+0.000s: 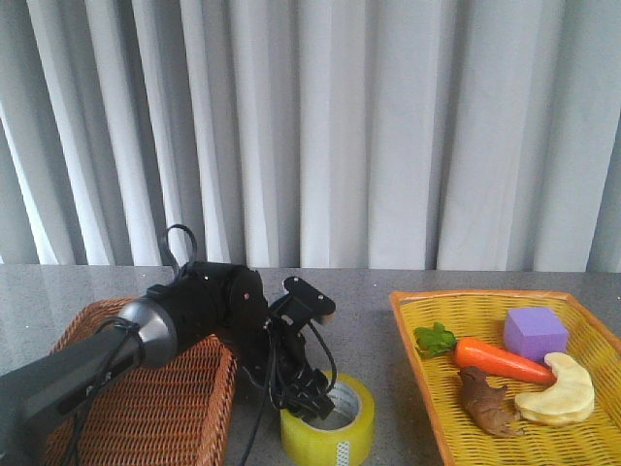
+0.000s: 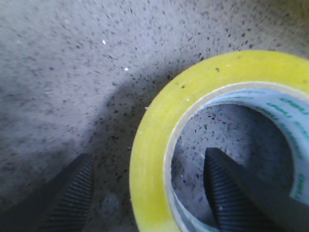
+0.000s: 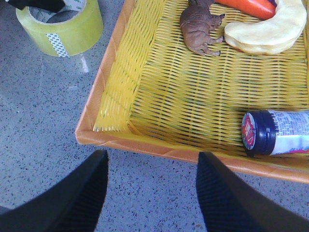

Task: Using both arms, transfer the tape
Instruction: 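Reach the left gripper to the tape roll and grasp its rim, then lift the tape roll with the left gripper and lower it into the brown basket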

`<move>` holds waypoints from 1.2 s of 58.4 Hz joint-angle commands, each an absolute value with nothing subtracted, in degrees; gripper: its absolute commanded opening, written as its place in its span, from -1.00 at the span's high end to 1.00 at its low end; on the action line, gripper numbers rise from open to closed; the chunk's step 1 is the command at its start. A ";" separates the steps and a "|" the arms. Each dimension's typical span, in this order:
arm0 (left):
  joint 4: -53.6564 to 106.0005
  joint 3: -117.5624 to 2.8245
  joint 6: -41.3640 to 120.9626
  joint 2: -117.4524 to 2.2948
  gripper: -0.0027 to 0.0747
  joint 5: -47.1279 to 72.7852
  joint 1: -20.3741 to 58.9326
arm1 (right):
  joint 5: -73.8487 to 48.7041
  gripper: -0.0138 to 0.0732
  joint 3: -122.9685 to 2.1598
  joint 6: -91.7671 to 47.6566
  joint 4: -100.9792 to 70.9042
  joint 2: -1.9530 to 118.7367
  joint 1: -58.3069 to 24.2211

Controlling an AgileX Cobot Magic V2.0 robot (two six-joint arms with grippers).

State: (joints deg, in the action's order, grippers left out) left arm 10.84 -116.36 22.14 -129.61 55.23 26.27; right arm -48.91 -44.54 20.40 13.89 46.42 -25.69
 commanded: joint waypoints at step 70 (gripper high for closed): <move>6.90 -118.26 21.06 -103.57 0.52 65.08 23.06 | -46.18 -0.28 -46.15 20.00 14.75 46.02 -25.42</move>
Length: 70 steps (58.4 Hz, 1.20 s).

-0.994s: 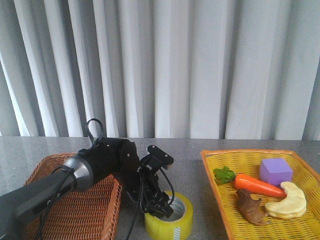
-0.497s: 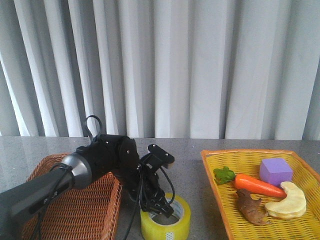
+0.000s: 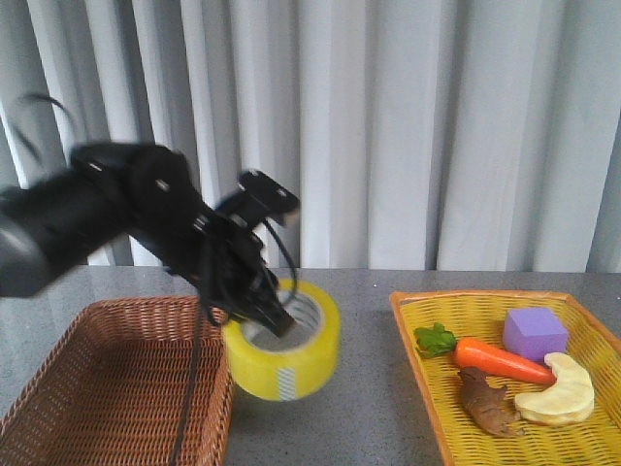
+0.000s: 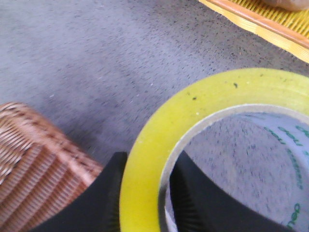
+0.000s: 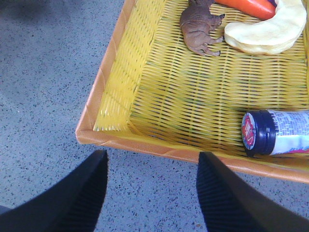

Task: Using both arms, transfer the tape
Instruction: 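Lift the tape roll with the left gripper and lower it into the brown basket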

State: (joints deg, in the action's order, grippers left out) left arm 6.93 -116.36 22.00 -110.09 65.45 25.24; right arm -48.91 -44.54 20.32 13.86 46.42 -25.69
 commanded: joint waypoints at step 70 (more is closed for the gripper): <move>7.84 -89.22 16.82 -108.02 0.33 42.66 4.06 | -46.18 -0.28 -46.15 20.00 14.75 46.02 -25.42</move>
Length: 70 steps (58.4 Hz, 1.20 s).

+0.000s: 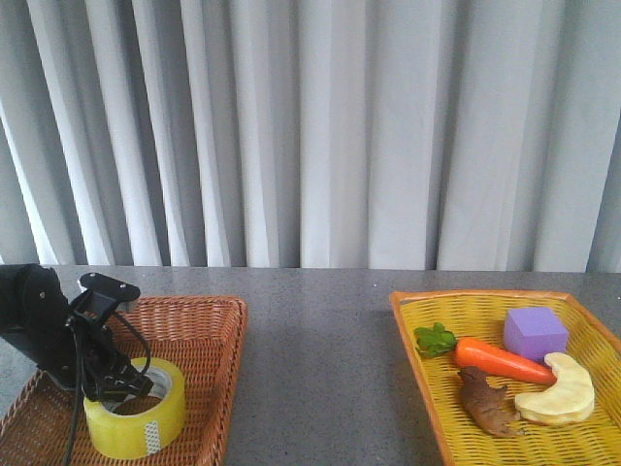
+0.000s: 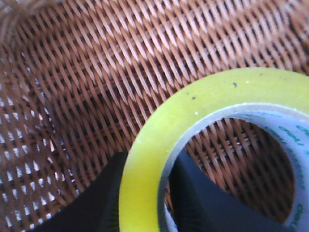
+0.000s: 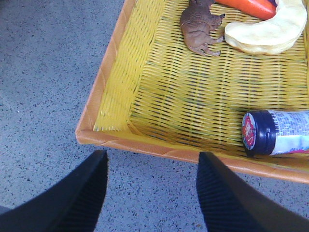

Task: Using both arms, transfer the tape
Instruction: 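Lift the tape roll with the left gripper and lower it into the brown basket, then open the left gripper and raise it away from the tape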

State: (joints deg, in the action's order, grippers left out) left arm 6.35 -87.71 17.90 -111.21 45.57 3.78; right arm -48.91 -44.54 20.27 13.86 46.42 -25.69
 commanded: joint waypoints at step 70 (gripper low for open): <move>11.02 -58.81 15.72 -52.74 -0.53 49.71 4.00 | -46.13 -0.28 -46.15 20.00 14.75 46.02 -25.42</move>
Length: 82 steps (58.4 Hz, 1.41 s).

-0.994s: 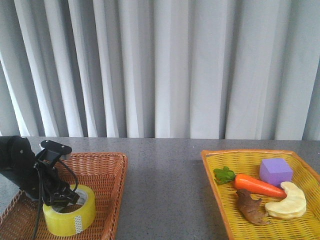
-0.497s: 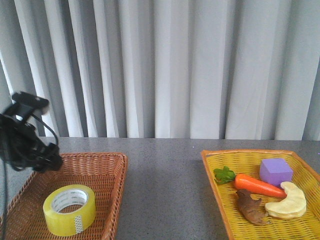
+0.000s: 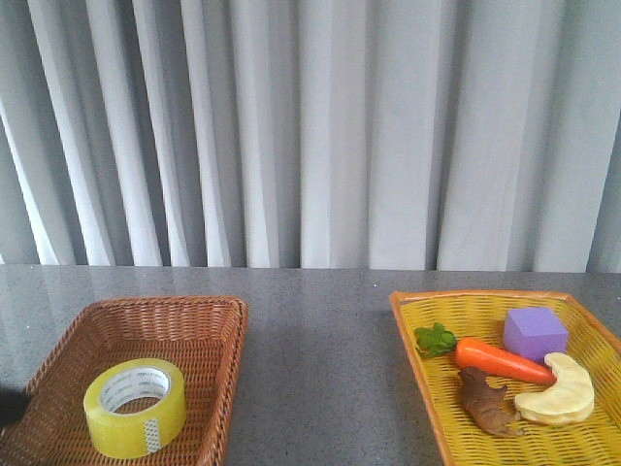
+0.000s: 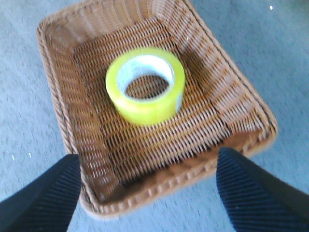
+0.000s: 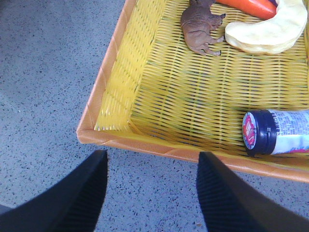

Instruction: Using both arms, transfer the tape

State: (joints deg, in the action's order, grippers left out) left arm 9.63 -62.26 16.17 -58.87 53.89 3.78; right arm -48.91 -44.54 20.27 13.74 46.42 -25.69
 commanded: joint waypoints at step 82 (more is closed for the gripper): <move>10.77 -42.75 15.59 -34.39 0.95 45.91 4.00 | -47.89 0.70 -46.15 12.85 17.57 46.02 -25.42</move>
State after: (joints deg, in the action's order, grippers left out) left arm 10.05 -41.23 16.11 -34.07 49.69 3.78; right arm -50.26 -44.54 13.41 16.30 46.42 -25.69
